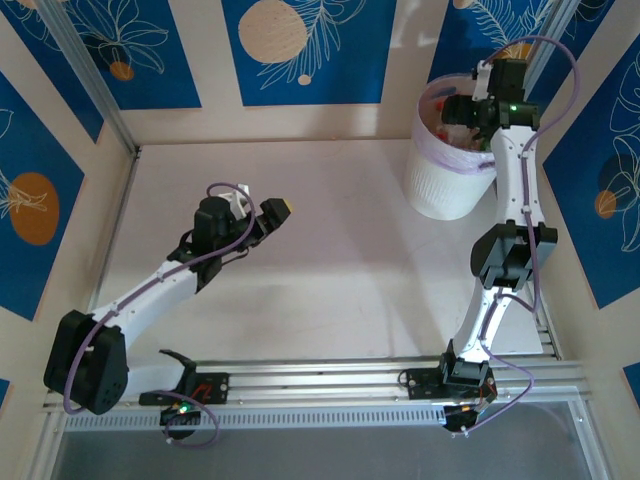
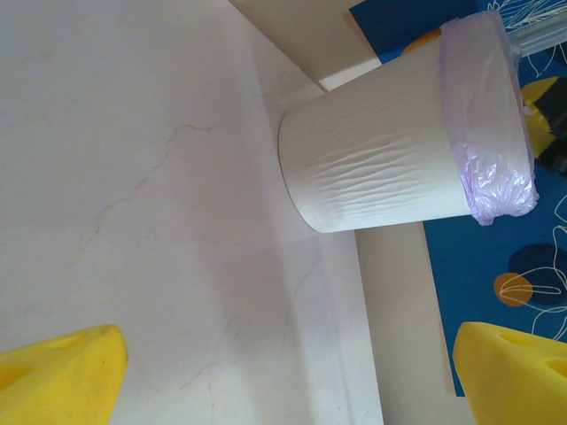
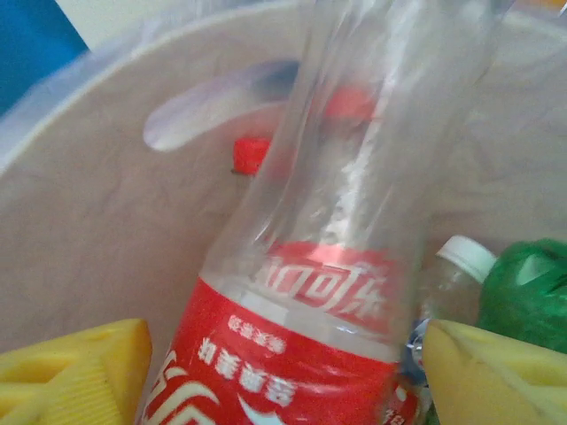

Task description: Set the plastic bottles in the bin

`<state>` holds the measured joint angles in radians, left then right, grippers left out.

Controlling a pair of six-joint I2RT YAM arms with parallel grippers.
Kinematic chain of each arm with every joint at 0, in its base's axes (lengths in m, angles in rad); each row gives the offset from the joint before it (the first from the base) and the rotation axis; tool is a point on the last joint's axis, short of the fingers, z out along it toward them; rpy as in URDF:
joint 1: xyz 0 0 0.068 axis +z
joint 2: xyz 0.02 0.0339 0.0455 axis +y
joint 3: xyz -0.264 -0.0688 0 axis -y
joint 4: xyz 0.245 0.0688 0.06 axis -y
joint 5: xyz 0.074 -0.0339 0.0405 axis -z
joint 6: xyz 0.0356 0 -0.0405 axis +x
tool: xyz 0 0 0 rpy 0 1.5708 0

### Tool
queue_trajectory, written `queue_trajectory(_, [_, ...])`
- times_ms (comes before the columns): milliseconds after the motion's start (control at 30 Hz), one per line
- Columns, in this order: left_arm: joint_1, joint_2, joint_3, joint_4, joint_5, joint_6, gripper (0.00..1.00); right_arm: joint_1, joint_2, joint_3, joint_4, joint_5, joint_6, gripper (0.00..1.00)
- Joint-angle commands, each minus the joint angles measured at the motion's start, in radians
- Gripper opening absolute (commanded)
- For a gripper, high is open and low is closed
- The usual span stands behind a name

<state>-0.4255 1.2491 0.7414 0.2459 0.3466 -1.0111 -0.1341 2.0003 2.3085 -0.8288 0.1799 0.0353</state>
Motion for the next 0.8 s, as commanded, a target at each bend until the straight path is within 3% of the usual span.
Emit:
queue_trajectory(0, [0.009,0.005,0.01,0.016,0.005,0.02,0.94,-0.016,0.013,0.115,-0.022,0.012,0.015,0.77])
queue_trajectory(200, [0.01,0.001,0.0,0.015,-0.003,0.021,0.94,-0.007,0.136,0.262,-0.084,0.001,0.025,0.57])
queue_trajectory(433, [0.011,-0.004,-0.002,0.002,-0.006,0.03,0.94,0.01,0.15,0.151,-0.025,-0.01,0.031,0.42])
queue_trajectory(600, [0.011,-0.01,-0.007,-0.007,-0.016,0.034,0.94,0.017,0.143,0.085,-0.012,0.009,0.028,0.41])
queue_trajectory(767, [0.013,-0.001,-0.013,0.002,-0.015,0.032,0.94,0.024,0.081,-0.088,0.077,-0.002,0.042,0.4])
